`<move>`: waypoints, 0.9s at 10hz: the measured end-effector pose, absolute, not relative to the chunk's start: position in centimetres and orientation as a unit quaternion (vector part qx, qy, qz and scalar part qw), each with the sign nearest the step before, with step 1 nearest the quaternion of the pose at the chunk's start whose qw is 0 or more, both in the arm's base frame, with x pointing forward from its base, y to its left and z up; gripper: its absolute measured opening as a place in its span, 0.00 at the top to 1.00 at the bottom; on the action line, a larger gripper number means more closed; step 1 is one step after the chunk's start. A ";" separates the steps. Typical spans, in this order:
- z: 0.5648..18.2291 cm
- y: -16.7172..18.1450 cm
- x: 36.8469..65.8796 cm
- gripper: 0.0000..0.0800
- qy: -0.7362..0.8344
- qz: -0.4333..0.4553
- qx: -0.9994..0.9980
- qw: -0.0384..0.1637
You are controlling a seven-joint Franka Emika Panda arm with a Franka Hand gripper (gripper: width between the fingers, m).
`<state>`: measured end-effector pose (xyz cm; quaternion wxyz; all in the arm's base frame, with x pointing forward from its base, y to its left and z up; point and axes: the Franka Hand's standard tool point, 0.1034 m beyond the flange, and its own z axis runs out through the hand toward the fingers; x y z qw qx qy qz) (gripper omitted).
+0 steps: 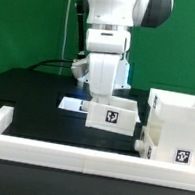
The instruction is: Assemble drawer
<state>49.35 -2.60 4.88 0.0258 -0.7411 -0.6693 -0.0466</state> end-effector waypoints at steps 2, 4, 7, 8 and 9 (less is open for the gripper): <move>5.3 -1.4 51.4 0.95 -0.674 -0.049 -0.737 0.026; 5.2 -1.5 51.5 0.95 -0.673 -0.049 -0.738 0.026; 5.0 -1.4 51.7 0.95 -0.678 -0.049 -0.733 0.027; 5.2 -1.3 52.0 0.95 -0.679 -0.049 -0.732 0.027; 5.3 -1.3 52.4 0.95 -0.680 -0.047 -0.731 0.028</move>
Offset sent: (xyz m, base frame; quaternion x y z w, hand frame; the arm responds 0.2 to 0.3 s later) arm 0.0000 0.0000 0.0000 0.0000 0.0000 0.0000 1.0000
